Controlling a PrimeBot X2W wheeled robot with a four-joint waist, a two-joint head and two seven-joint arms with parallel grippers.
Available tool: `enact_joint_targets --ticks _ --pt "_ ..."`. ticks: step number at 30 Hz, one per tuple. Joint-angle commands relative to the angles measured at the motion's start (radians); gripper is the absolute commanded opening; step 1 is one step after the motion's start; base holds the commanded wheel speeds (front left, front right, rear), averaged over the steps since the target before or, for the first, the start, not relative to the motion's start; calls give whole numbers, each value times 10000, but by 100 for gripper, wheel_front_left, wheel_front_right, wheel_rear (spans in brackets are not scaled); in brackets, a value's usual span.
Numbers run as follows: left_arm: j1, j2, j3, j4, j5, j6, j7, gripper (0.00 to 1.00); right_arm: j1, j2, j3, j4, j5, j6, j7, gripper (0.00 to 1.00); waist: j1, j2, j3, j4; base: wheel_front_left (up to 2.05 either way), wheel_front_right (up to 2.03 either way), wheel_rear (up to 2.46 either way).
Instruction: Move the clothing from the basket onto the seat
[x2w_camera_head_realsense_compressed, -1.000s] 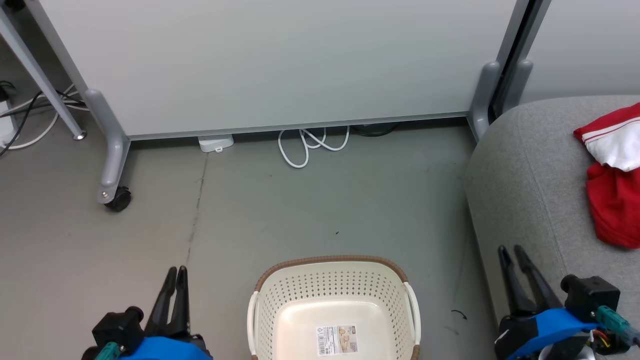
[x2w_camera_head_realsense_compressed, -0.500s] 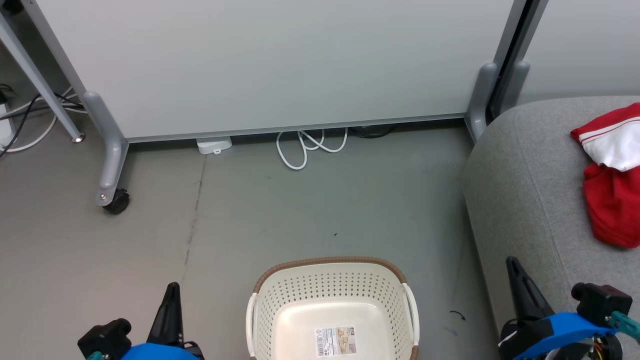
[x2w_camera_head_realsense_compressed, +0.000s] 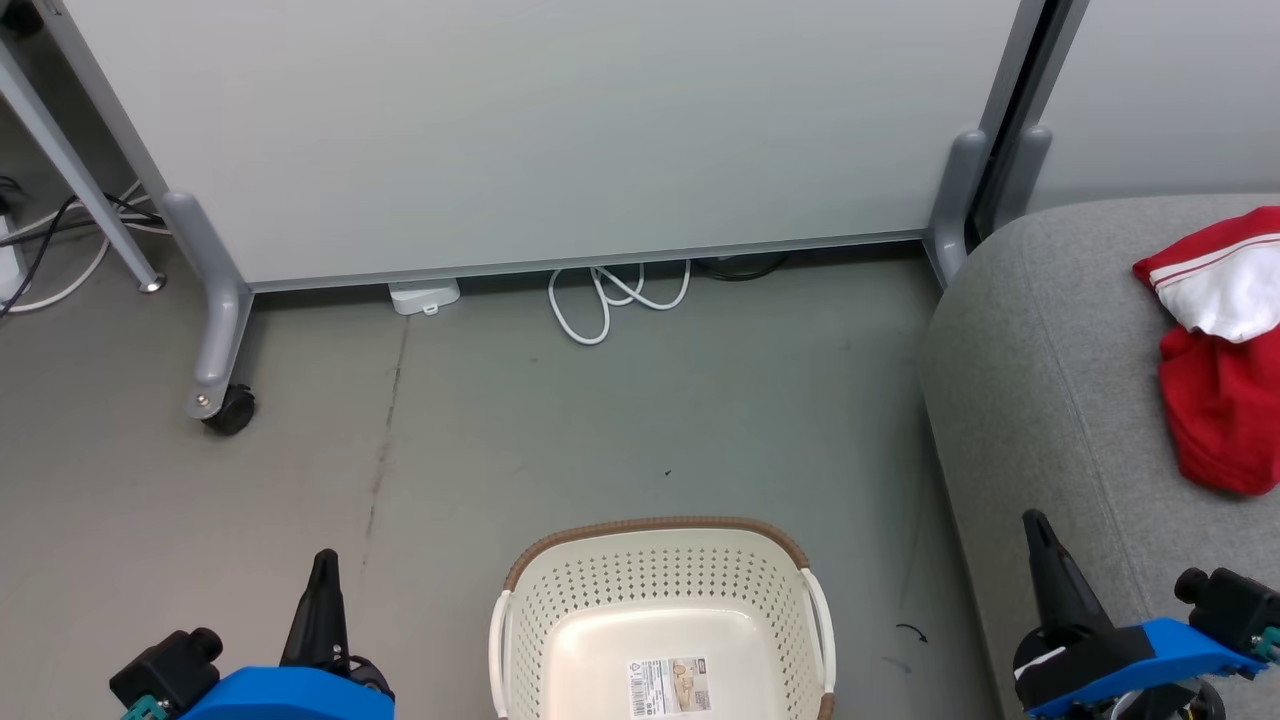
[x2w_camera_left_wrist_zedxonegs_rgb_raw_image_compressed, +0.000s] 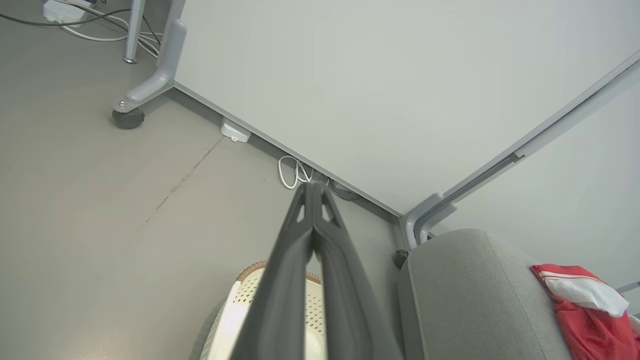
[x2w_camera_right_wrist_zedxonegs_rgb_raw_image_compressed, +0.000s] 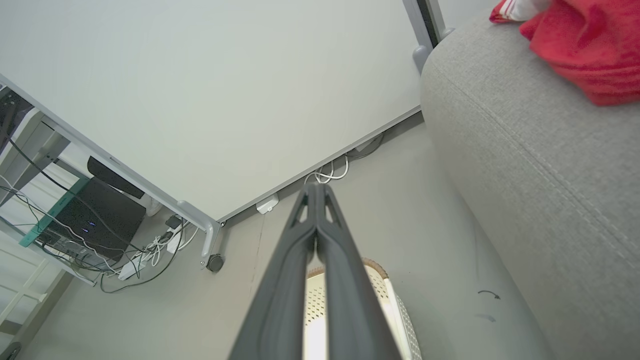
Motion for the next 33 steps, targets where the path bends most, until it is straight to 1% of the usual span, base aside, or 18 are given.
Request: enact_joint_targets --ticks 1,19,33 --pt "-308 15 113 -195 -314 -4 67 0 -275 -29 -38 -153 374 1 41 0 0 -1 -6 -5 0 0 0" --pt "-492 -56 458 -480 -2541 -6 709 0 -433 -36 -140 -148 2856 2 424 0 0 -1 -91 -86 0 0 0" --pt "-628 -102 694 -668 -4013 -8 1137 0 -537 -42 -206 -141 4486 3 675 0 0 -1 -157 -148 0 0 0"
